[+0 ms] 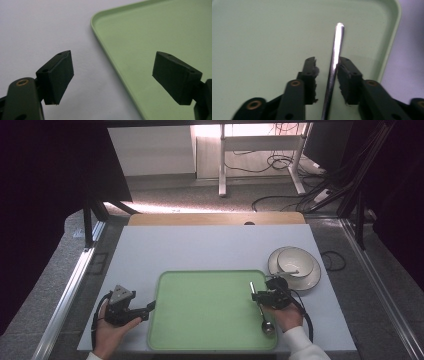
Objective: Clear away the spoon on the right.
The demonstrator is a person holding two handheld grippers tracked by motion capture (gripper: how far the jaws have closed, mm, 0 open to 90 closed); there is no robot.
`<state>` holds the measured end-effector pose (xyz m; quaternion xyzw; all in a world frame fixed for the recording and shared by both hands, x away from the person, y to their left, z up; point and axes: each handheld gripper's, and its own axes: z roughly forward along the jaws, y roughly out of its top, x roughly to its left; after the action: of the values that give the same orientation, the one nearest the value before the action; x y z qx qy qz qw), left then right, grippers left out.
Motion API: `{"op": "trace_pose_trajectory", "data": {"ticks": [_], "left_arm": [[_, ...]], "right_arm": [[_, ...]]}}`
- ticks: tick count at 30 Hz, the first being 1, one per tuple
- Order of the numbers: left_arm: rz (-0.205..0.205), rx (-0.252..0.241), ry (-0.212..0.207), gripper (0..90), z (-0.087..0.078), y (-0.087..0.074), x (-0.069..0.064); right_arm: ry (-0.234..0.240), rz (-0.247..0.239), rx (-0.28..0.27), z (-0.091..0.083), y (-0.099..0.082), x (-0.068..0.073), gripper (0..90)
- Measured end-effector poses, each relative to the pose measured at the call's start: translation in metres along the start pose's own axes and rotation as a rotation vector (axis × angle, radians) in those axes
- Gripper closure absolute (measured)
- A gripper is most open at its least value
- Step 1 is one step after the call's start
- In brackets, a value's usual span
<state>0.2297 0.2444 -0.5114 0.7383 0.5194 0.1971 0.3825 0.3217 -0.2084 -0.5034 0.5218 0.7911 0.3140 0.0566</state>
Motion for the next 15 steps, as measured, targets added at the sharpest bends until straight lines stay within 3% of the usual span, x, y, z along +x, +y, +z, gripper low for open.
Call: {"op": "trace_pose_trajectory", "data": {"ticks": [3,6,15], "left_arm": [[-0.001,-0.001,0.001,17.0,-0.001,0.0,0.001],[-0.003,-0.005,0.002,17.0,-0.002,0.0,0.001],[-0.004,-0.01,0.001,17.0,-0.002,0.001,0.001]], "right_arm": [[-0.023,-0.033,-0.022,-0.003,0.001,0.005,52.6],[-0.038,-0.053,-0.065,-0.009,0.002,0.008,47.8],[0.019,-0.131,-0.183,-0.027,0.003,0.008,38.9]]}}
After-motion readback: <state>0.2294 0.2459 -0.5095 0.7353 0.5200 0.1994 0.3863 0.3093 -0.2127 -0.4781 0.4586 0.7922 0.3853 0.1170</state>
